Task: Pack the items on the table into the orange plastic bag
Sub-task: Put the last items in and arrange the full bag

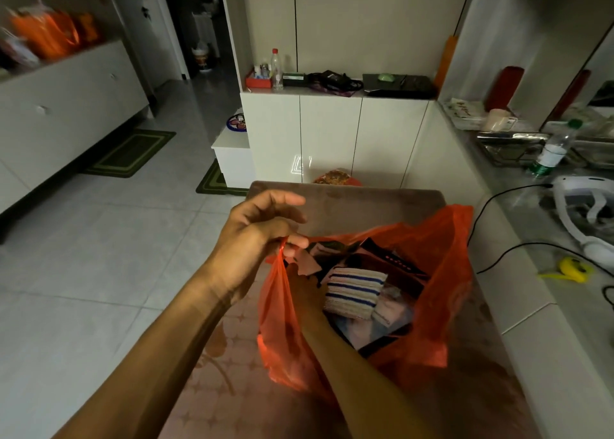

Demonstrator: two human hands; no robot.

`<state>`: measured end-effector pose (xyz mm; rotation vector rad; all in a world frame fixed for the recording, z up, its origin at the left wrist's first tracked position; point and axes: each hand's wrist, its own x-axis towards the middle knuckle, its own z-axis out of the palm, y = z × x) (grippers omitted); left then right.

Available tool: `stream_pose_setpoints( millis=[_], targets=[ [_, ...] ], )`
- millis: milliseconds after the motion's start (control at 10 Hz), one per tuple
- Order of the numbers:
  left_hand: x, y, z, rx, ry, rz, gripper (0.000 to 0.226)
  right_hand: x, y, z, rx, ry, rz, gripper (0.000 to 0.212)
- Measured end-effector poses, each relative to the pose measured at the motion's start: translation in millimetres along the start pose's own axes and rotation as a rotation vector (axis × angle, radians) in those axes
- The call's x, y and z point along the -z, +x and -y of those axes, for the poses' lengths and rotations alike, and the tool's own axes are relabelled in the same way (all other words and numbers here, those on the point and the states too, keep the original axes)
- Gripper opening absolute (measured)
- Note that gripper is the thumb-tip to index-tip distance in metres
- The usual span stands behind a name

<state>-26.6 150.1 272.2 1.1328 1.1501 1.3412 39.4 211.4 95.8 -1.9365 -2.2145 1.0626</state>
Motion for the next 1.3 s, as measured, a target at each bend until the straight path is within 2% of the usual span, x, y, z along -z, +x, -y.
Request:
stream_pose_setpoints(
  millis=[100,200,300,400,500,600,700,900,1100,1200,1300],
  targets=[
    [2,0,1,-0.008,-0.004,0.002,0.033,27,-18,-6,0.082,0.368,-0.069,0.061],
    [3,0,5,-0.02,-0.074,-0.003,0.031,99,-31,-45,0.057,1.005,-0.229,0.057],
    [0,0,6,-0.028,-0.07,0.0,0.031,136,-27,-92,-0.006,1.254,-0.322,0.051],
    [-6,3,9,-0.02,-0.03,0.0,0.028,145,-27,-133,-0.19,1.134,-0.324,0.042],
    [-13,10,16,0.024,0.079,-0.003,0.029,125,-28,-164,-0.399,0.922,-0.159,0.032],
    [-11,17,26,0.076,0.141,-0.051,0.034,132,-23,-164,-0.363,0.882,-0.122,0.045],
    [-8,22,30,0.068,0.184,-0.107,0.038,139,-19,-159,-0.299,0.92,-0.172,0.06],
    [-4,28,34,0.075,0.257,-0.161,0.047,147,-18,-150,-0.227,0.885,-0.205,0.063],
    [4,28,42,0.088,0.283,-0.165,0.045,153,-54,-133,0.0,0.765,-0.32,0.02],
    [11,22,46,0.089,0.359,-0.186,0.044,163,-86,-134,0.188,0.757,-0.419,0.013],
    [12,20,48,0.122,0.364,-0.206,0.043,176,-103,-137,0.234,0.794,-0.427,0.011]
  ],
)
